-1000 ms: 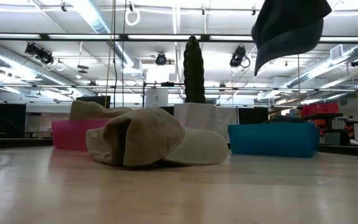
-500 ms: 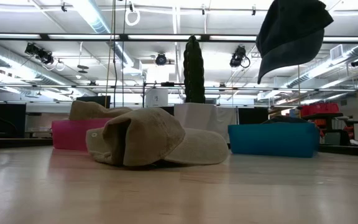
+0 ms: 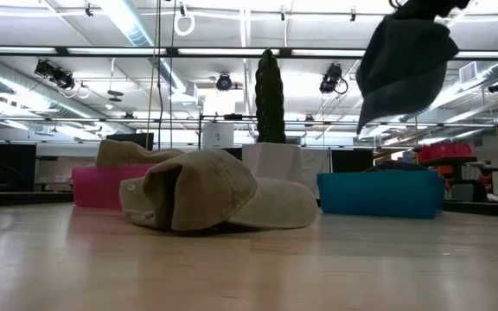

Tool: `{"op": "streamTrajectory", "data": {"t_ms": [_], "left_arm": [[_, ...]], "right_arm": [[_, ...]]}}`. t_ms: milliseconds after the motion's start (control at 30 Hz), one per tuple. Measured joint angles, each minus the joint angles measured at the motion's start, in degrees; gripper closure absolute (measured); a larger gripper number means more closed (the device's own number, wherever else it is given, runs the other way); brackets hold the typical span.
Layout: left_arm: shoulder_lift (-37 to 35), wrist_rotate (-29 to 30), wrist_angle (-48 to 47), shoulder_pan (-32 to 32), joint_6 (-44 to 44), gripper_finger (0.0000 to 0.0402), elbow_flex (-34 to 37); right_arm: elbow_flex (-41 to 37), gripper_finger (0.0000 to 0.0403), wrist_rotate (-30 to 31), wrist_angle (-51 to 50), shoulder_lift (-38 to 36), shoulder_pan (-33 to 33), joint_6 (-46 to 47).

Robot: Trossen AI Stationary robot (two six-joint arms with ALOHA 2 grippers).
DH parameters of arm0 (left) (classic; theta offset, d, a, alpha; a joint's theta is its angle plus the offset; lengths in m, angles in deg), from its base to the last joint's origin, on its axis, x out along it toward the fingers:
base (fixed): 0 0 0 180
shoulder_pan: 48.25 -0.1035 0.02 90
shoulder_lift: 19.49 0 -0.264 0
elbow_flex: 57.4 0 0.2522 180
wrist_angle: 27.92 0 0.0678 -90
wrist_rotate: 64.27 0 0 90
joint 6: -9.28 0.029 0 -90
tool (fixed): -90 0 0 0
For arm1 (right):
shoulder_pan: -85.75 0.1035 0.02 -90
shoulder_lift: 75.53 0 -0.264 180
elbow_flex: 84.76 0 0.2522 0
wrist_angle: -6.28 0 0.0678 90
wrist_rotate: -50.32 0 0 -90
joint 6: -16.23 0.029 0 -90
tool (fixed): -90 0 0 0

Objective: Pick & Place hat
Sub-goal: Put the blue cap into the blue bin

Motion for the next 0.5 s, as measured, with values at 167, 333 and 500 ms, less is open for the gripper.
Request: {"op": "streamTrajectory", "data": {"t_ms": [167,333,500], "left_arm": [[0.00,0.00,0.01,0.00,1.20,0.0170,0.00],[0.00,0.03,-0.01,-0.02,1.65,0.0170,0.00],[0.00,0.91,0.00,-0.07,1.84,0.0170,0.00]], "right_arm": [[-5.29,0.0403,-0.08,2.68,-0.02,-2.17,-0.18],[-10.61,0.0403,-2.52,8.68,-0.02,-4.55,0.49],[-15.30,0.0403,-4.76,16.56,0.40,-5.82,0.89]]}}
